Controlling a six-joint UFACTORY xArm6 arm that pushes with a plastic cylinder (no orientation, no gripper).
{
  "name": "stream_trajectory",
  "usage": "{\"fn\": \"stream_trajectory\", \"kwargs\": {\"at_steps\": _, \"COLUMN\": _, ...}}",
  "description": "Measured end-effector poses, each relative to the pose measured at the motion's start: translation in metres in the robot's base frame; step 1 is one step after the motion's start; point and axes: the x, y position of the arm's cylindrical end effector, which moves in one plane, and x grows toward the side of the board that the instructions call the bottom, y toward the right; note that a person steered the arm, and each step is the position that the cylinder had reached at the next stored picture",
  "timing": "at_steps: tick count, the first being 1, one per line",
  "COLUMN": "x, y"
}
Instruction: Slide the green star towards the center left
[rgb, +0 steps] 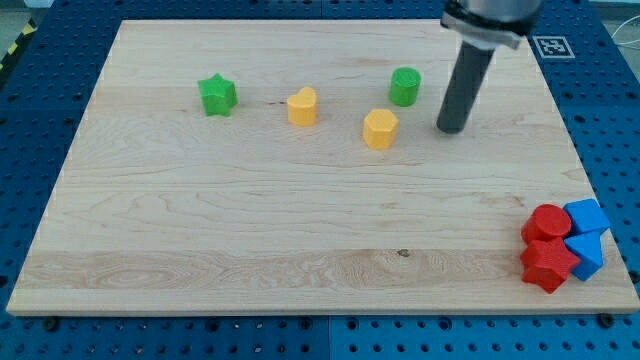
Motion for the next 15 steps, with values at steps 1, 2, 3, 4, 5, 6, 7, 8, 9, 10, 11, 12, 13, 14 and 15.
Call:
{"fn": "stream_trajectory", "kwargs": {"at_steps": 1, "x": -0.023, "y": -0.046}}
{"fn": "stream_trajectory", "kwargs": {"at_steps": 2, "x": -0.042, "y": -0.112}}
{"fn": "stream_trajectory", "kwargs": {"at_steps": 3, "x": -0.064, "y": -0.176}}
{"fn": "stream_trajectory", "kwargs": {"at_steps": 4, "x": -0.059, "y": -0.233}}
{"fn": "stream_trajectory", "kwargs": {"at_steps": 5, "x": -0.056, "y": -0.27}}
{"fn": "stream_trajectory", "kwargs": {"at_steps": 6, "x": -0.056, "y": -0.294}}
{"fn": "stream_trajectory", "kwargs": {"at_steps": 7, "x": -0.05, "y": -0.328}}
{"fn": "stream_trajectory", "kwargs": {"at_steps": 8, "x": -0.038, "y": -0.324}}
{"fn": "stream_trajectory", "kwargs": {"at_steps": 9, "x": -0.037, "y": -0.304}}
{"fn": "stream_trajectory", "kwargs": {"at_steps": 10, "x": -0.032, "y": -0.279}}
{"fn": "stream_trajectory", "kwargs": {"at_steps": 11, "x": -0.012, "y": -0.275}}
{"fn": "stream_trajectory", "kwargs": {"at_steps": 12, "x": 0.011, "y": -0.275}}
{"fn": "stream_trajectory", "kwargs": {"at_steps": 13, "x": 0.032, "y": -0.281}}
{"fn": "stream_trajectory", "kwargs": {"at_steps": 14, "x": 0.048, "y": -0.294}}
{"fn": "stream_trajectory", "kwargs": {"at_steps": 15, "x": 0.069, "y": -0.28}}
